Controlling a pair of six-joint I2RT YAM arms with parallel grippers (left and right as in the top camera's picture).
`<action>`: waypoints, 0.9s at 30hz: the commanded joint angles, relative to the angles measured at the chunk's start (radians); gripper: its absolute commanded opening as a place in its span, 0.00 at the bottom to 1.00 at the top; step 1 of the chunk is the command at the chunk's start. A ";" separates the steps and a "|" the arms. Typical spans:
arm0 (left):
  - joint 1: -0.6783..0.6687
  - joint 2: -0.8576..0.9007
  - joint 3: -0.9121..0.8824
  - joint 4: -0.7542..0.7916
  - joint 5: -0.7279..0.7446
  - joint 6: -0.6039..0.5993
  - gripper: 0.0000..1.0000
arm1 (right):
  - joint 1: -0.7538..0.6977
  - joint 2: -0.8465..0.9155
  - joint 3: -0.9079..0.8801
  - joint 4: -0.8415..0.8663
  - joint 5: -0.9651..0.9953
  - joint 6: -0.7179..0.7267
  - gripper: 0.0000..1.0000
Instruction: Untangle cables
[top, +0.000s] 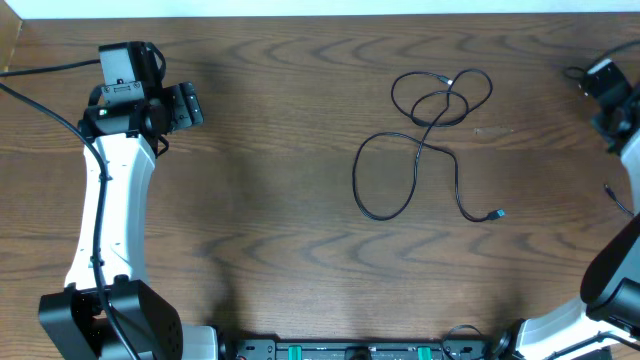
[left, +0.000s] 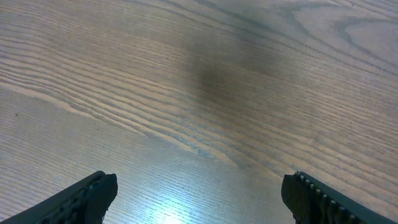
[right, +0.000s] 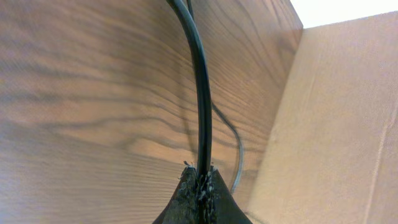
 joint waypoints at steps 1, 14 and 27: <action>0.003 -0.014 -0.005 -0.003 -0.005 -0.005 0.90 | -0.073 0.020 0.001 0.026 -0.093 -0.296 0.01; 0.003 -0.014 -0.006 -0.004 -0.005 -0.005 0.90 | -0.309 0.218 0.001 0.122 -0.103 -0.828 0.01; 0.003 -0.014 -0.005 -0.004 -0.005 -0.005 0.90 | -0.278 0.226 0.001 0.021 -0.266 -0.601 0.99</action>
